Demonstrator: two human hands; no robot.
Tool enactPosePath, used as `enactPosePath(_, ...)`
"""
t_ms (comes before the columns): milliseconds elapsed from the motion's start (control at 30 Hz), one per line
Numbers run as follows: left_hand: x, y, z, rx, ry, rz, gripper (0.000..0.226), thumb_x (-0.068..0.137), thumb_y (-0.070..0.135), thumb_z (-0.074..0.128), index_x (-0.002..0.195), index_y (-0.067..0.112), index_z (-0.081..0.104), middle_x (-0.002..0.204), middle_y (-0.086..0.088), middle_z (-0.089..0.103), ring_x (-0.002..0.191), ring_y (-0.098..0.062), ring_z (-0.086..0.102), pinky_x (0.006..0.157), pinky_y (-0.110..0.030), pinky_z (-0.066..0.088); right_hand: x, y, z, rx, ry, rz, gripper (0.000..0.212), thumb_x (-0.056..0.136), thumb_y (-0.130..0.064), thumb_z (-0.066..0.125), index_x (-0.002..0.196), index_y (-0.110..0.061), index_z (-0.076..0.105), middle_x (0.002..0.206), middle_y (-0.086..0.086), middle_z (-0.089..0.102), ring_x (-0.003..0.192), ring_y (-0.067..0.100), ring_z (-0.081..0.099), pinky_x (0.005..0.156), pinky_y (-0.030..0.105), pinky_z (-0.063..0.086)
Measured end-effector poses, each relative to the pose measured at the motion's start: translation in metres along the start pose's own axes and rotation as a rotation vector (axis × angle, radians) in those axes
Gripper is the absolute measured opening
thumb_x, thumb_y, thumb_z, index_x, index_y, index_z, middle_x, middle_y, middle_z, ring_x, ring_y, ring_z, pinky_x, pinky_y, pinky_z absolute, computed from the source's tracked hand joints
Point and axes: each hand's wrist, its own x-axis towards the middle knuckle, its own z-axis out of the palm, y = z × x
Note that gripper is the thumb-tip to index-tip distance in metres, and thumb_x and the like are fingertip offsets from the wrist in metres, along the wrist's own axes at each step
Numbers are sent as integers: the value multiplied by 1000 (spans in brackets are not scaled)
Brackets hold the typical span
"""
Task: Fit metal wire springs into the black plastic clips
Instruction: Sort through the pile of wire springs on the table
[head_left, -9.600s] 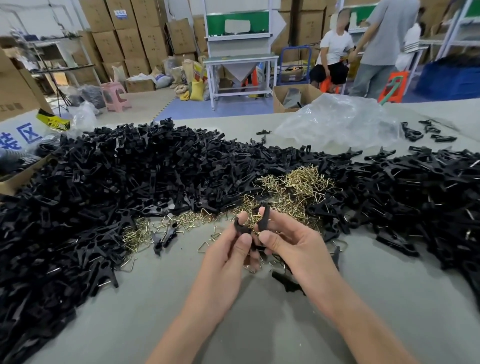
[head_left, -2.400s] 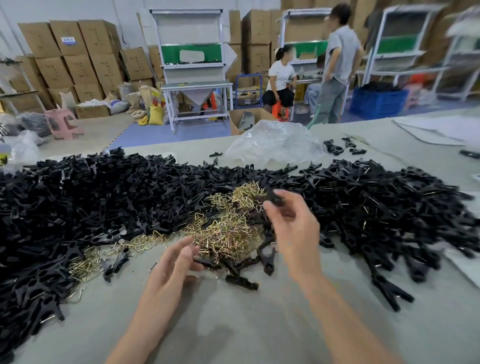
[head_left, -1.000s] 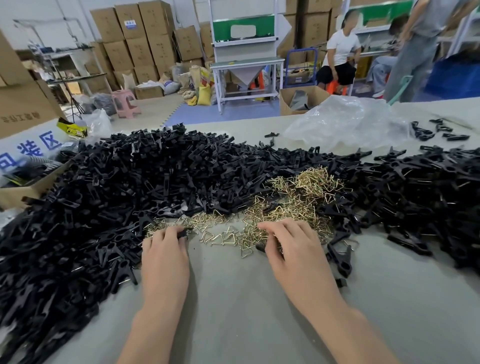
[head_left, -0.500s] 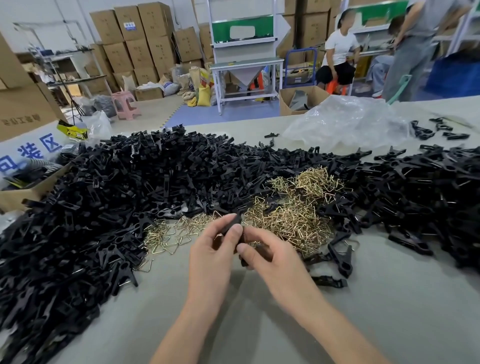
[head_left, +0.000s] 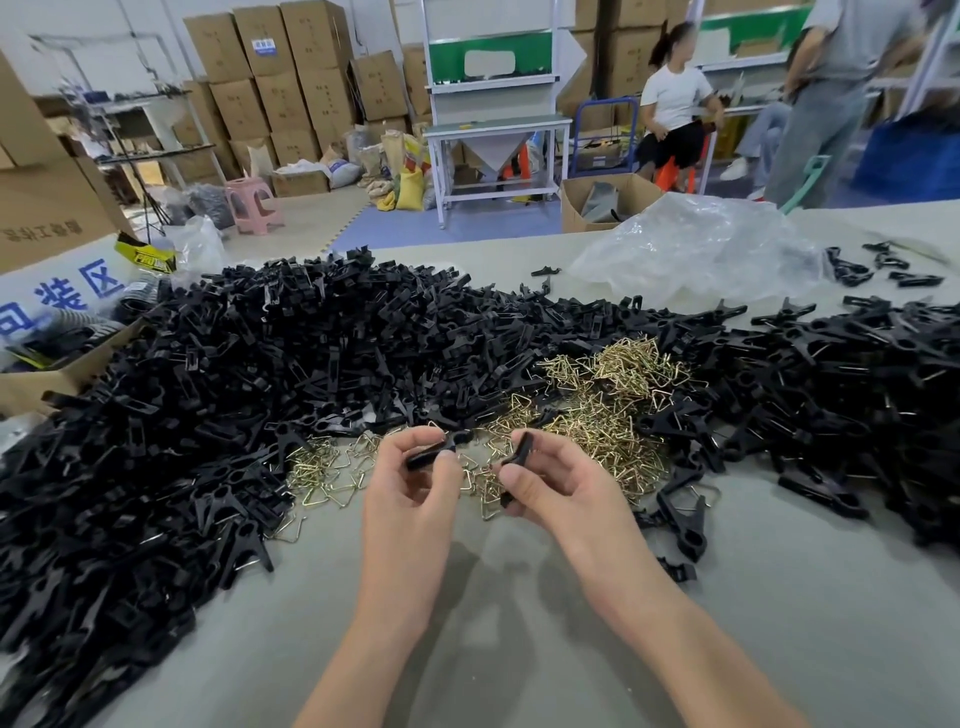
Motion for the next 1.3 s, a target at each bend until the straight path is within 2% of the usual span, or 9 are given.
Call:
enactPosePath(167,-6,3,5,19,-126,31,4,94,28,67,95,30,69,78,5,73,75,-9,68,69,-17,53,0,-3,-6,23,1,-22,30,88,-11,71,114,-28,72,103,-3,78,97,5,72,82,18,56)
enactPosePath(300,-7,4,5,86,-118,58,21,86,47,61,91,28,68,80,6,72,70,-15,67,63,-19,51,0,-6,-7,-48,-17,-38,40,94,0,66,118,-33,69,106,-8,77,102,5,71,86,18,55)
enactPosePath(467,-5,2,3,27,-175,38,7,97,23,61,100,26,67,77,-1,72,66,-12,66,63,-17,51,0,-7,-5,-117,-28,-78,46,94,-3,67,106,-46,73,105,-16,77,101,-2,70,87,14,54)
enactPosePath(533,-6,1,5,44,-257,21,23,101,19,53,118,33,60,77,8,70,68,-7,64,67,-18,52,-2,-9,-2,-155,-71,-113,53,94,-2,67,98,-54,75,101,-16,77,96,-3,70,86,13,52)
enactPosePath(667,-6,-2,5,84,-371,-2,44,104,9,45,138,37,38,79,16,66,74,0,60,76,-16,50,-2,-10,-2,-138,-99,-149,52,94,-2,65,97,-52,76,92,-12,78,83,-1,70,79,14,53)
enactPosePath(833,-8,6,4,124,-403,72,46,104,1,45,116,43,58,91,20,70,79,5,60,77,-11,48,-2,-10,-5,-125,-109,-152,54,94,-1,65,100,-54,75,101,-15,78,90,-1,72,78,12,54)
enactPosePath(1000,-9,10,3,136,-399,120,41,103,5,50,121,40,63,100,23,73,85,7,63,79,-8,47,-2,-8,-5,-153,-93,-145,52,94,-4,67,103,-54,74,103,-14,78,95,1,72,80,12,54)
enactPosePath(1233,-9,4,4,100,-334,16,32,99,7,57,110,32,73,82,8,72,76,-6,64,77,-21,53,-1,-6,-6,-182,-74,-129,49,92,-5,69,101,-52,75,99,-10,78,93,5,73,85,19,56)
enactPosePath(1300,-10,3,6,44,-299,-25,30,98,6,58,108,30,74,86,9,75,77,-8,68,77,-20,56,-1,-6,-6,-162,-68,-117,45,90,-4,72,101,-47,77,100,-6,78,91,8,74,83,19,56)
